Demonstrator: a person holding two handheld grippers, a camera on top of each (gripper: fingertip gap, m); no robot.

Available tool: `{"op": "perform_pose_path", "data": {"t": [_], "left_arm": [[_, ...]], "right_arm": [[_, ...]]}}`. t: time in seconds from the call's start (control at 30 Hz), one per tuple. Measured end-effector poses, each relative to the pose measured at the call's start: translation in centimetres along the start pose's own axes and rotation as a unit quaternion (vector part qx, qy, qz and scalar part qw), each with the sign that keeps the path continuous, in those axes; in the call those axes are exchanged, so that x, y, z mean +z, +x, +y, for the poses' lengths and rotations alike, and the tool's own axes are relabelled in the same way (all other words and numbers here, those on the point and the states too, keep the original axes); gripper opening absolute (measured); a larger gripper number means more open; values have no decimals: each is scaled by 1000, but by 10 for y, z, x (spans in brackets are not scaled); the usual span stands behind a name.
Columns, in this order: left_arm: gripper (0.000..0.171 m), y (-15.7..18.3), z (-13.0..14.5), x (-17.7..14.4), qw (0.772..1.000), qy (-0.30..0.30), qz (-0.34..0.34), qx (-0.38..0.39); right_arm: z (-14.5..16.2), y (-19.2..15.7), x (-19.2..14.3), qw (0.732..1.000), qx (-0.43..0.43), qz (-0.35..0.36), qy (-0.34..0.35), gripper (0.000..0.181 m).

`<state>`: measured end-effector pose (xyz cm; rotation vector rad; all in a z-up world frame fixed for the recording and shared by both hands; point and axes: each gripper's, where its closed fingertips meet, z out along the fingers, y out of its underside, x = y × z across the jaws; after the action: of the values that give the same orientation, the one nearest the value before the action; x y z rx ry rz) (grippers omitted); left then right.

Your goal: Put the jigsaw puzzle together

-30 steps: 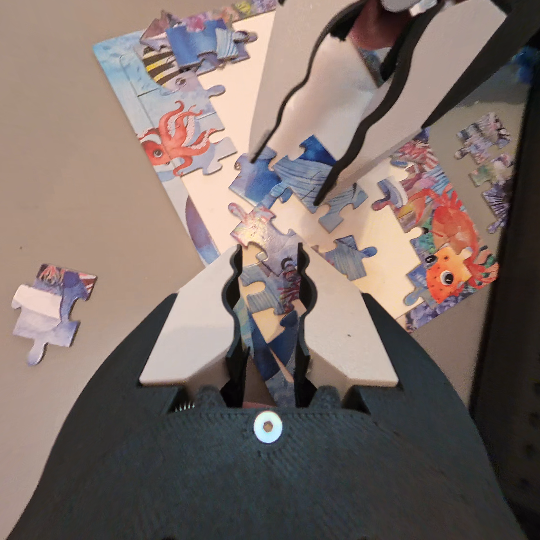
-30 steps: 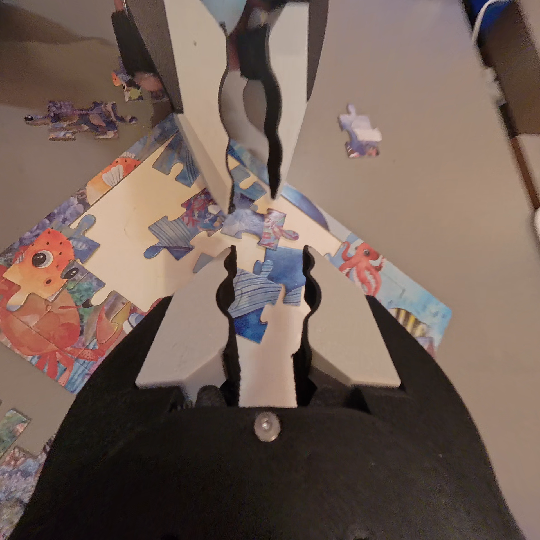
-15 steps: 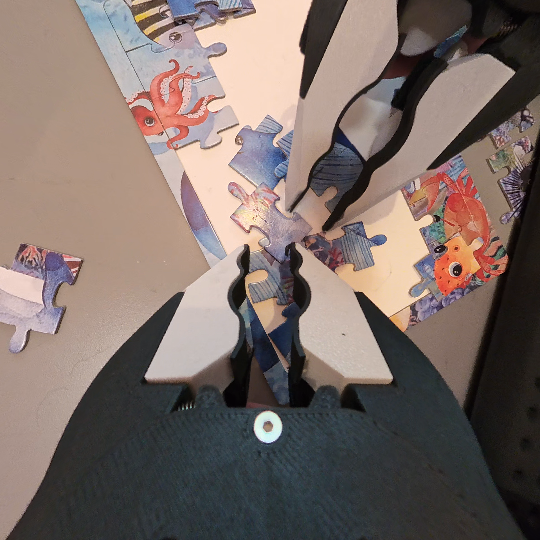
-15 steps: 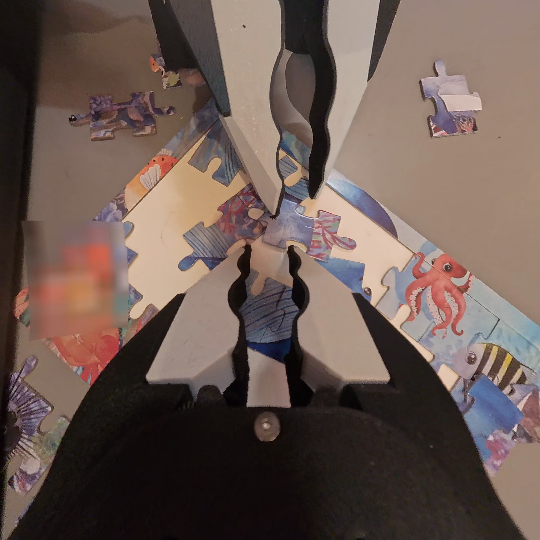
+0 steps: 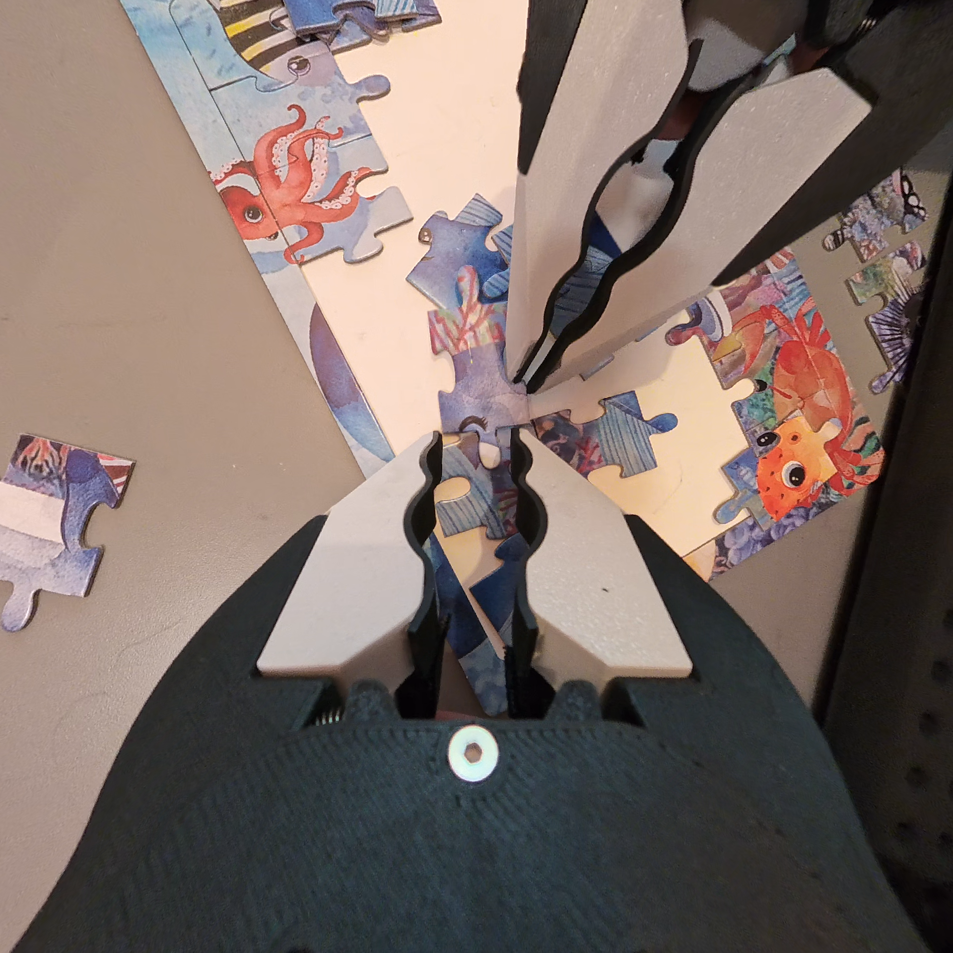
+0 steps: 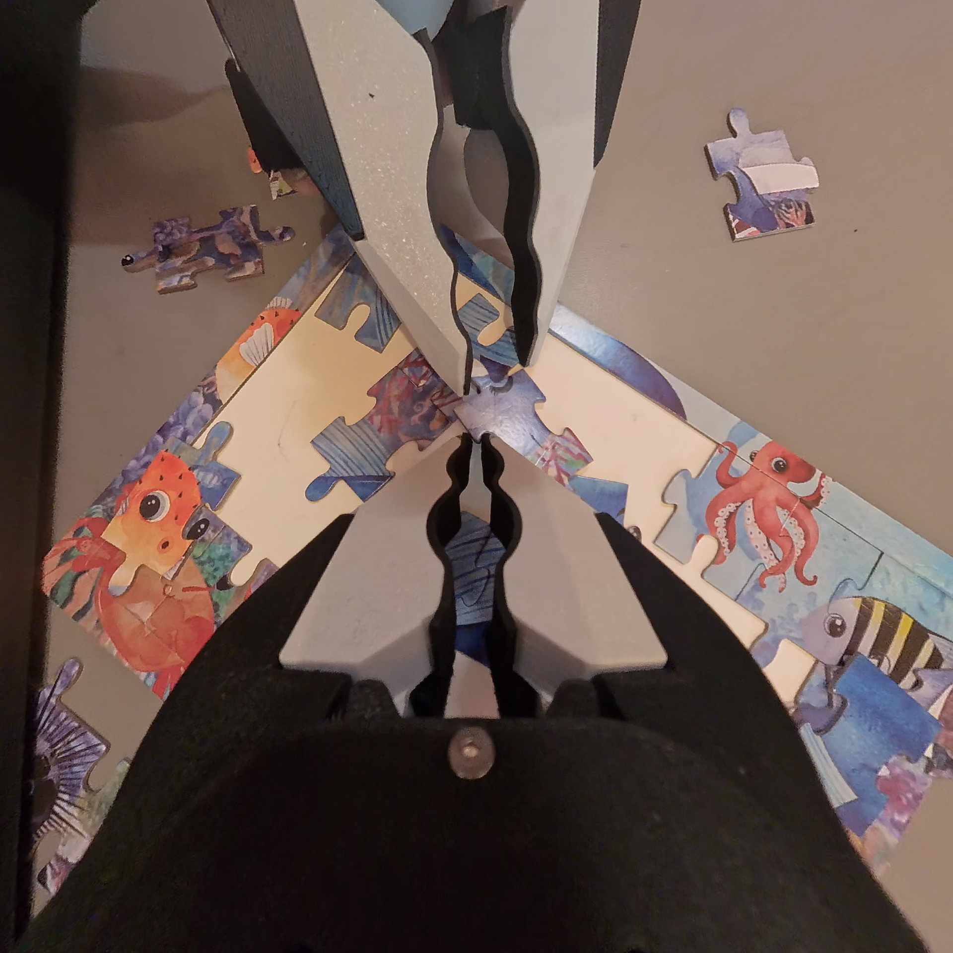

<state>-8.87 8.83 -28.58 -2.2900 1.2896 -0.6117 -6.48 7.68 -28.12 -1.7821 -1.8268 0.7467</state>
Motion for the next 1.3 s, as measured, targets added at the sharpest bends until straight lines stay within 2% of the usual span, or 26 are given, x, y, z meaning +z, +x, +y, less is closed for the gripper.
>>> {"op": "perform_pose_path", "data": {"t": [0.17, 0.23, 0.27, 0.37, 0.47, 1.3], "left_arm": [[25, 0, 0, 0, 1000, -1, 0, 0], [25, 1, 0, 0, 1000, -1, 1, -1], [25, 1, 0, 0, 1000, -2, 1, -1], [26, 1, 0, 0, 1000, -3, 1, 0], [26, 1, 0, -1, 1000, -4, 0, 1], [13, 0, 3, -5, 1000, -8, -3, 11]], "right_arm": [[0, -2, 0, 1000, 2, -6, -2, 5], [0, -4, 2, 1000, 3, -10, -2, 18], [-1, -5, 2, 1000, 4, -11, -2, 19], [-1, -4, 3, 1000, 3, -5, -2, 15], [-1, -3, 3, 1000, -2, -1, -3, 0], [5, 8, -4, 1000, 22, 12, -8, 1]]}}
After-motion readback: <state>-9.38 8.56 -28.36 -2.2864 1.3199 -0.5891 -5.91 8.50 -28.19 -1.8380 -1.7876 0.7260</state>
